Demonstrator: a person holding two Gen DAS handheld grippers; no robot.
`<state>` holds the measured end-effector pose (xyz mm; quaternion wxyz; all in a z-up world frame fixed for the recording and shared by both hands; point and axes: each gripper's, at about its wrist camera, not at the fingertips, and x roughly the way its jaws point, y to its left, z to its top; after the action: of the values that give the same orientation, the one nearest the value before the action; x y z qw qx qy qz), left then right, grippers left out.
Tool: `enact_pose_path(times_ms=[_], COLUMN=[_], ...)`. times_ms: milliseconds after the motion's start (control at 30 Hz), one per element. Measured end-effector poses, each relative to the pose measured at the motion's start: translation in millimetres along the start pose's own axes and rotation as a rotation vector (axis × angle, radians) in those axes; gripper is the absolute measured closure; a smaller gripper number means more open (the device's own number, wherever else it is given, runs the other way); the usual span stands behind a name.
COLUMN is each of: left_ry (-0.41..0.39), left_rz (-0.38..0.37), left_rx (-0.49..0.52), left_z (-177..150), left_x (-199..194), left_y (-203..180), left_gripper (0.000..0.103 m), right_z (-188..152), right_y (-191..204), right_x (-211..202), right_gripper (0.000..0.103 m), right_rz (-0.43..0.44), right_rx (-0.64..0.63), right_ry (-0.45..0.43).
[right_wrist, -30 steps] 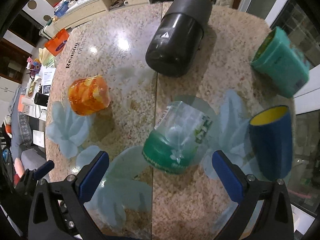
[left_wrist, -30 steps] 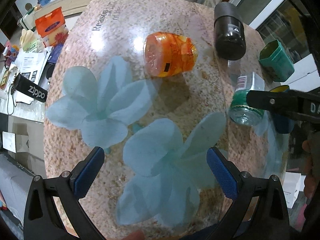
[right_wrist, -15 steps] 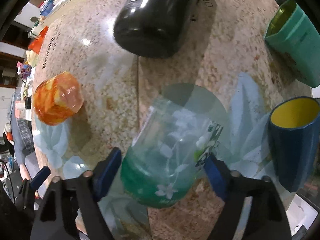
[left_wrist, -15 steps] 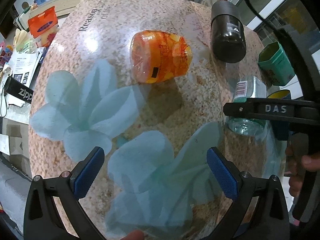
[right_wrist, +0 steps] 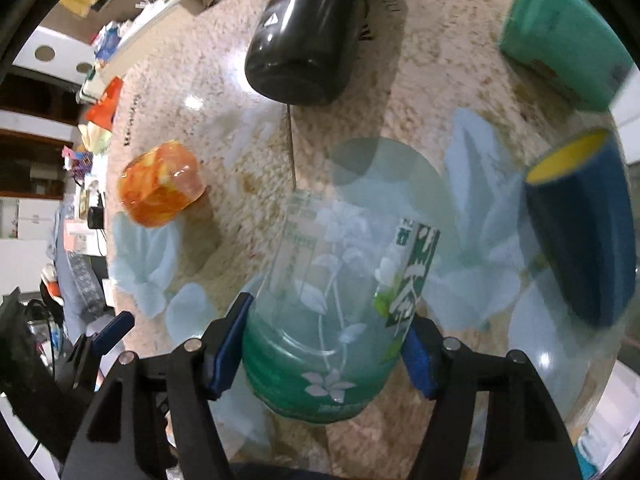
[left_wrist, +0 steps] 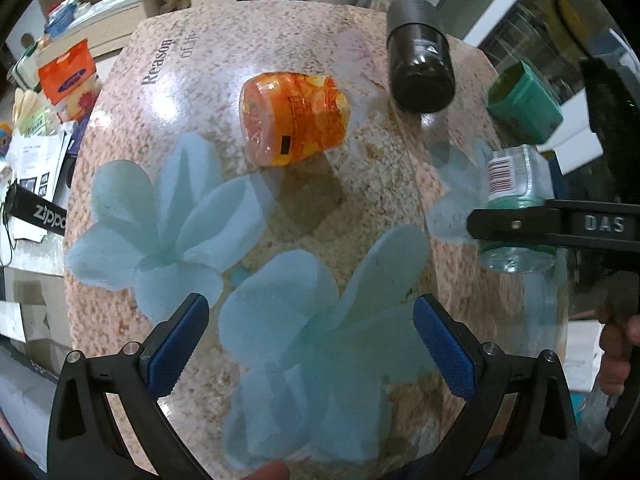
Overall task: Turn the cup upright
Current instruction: 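Close the right gripper around the clear cup's body, then lift the cup and set it down with the right gripper, releasing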
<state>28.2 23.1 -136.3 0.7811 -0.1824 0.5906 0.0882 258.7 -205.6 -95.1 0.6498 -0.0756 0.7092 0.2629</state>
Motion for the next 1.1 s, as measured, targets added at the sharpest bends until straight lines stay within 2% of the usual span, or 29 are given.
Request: enact_pose_path(times_ms=[233, 567, 700, 933, 1000, 1100], left_ry=[0.027, 0.100, 0.121, 0.123, 0.123, 0.117], left_rz=[-0.026, -0.022, -0.019, -0.007, -0.006, 0.001], left_rx=[0.069, 0.134, 0.137, 0.150, 0.153, 0.154], left_z=[-22, -57, -65, -63, -62, -63], left_x=[-8, 7, 12, 18, 16, 14], left_y=[6, 15, 20, 20, 20, 22], left_gripper=[0.000, 0.000, 0.000, 0.000, 0.000, 0.000], right_z=[-41, -88, -98, -94, -92, -95], right_y=[-2, -17, -23, -33, -18, -19], right_x=[-3, 7, 1, -12, -2, -3], right_gripper=[0.037, 0.037, 0.036, 0.036, 0.035, 0.025], right_rz=[0.019, 0.038, 0.026, -0.015, -0.031, -0.039], right_rx=[0.036, 0.107, 0.109, 0.097, 0.095, 0.100], right_ry=[0.005, 0.051, 0.050, 0.020, 0.016, 0.019])
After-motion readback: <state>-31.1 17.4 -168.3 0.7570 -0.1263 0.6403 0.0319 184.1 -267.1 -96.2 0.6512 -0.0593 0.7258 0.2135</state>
